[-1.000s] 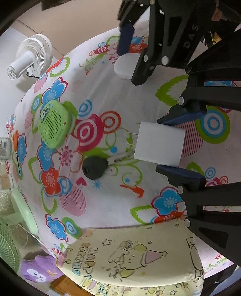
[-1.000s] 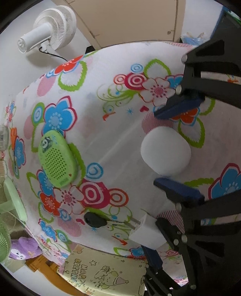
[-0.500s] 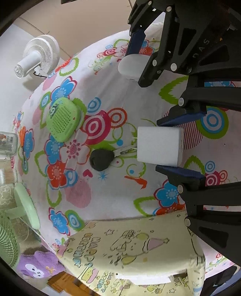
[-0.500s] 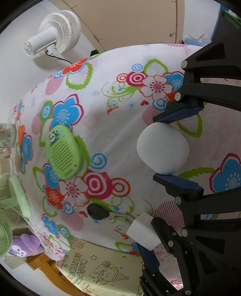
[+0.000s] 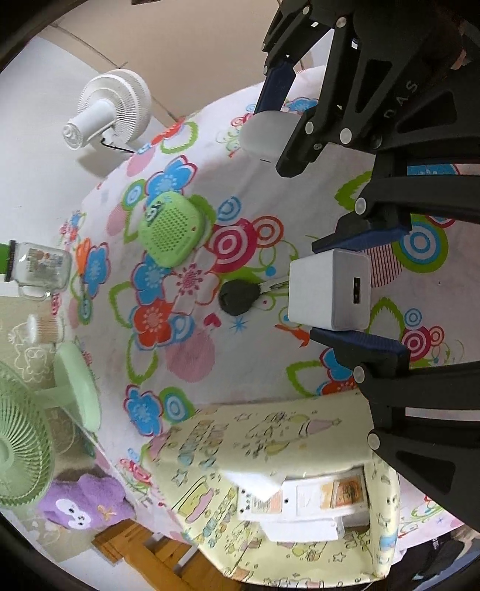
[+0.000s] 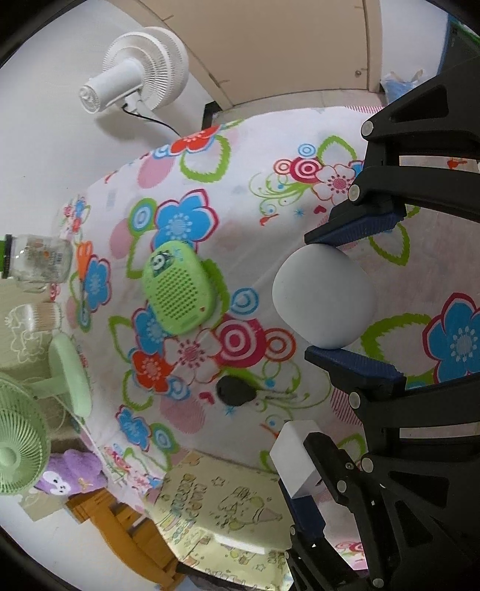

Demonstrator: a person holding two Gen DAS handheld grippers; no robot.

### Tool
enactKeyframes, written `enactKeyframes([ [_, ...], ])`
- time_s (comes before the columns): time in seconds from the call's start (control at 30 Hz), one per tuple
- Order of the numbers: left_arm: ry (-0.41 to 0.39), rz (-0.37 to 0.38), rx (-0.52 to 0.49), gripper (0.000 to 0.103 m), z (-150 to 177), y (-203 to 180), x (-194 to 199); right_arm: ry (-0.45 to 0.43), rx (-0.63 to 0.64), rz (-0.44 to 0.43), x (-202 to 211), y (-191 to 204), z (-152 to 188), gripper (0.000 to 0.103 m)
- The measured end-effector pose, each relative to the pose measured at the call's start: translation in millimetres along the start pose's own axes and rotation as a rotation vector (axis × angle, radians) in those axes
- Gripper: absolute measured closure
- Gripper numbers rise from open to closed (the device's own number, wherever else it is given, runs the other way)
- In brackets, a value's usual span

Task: Organize rigid objects
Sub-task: 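Lift and carry the charger with the left tool while the right tool carries the puck toward the yellow box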

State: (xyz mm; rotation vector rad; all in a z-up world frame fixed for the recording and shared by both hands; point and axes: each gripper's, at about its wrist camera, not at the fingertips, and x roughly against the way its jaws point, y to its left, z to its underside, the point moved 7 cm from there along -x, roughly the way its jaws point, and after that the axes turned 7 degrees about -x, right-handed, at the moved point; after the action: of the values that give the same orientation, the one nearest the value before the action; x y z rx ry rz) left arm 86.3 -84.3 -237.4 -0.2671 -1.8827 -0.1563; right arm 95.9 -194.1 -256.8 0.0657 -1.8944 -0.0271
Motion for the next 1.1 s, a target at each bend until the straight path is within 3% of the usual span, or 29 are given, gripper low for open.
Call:
enactKeyframes([
  [1.1,-0.185,-0.080,0.017,0.063,-36,15,97,-0.183,0.017,-0.025,100,23,-44,0.046],
])
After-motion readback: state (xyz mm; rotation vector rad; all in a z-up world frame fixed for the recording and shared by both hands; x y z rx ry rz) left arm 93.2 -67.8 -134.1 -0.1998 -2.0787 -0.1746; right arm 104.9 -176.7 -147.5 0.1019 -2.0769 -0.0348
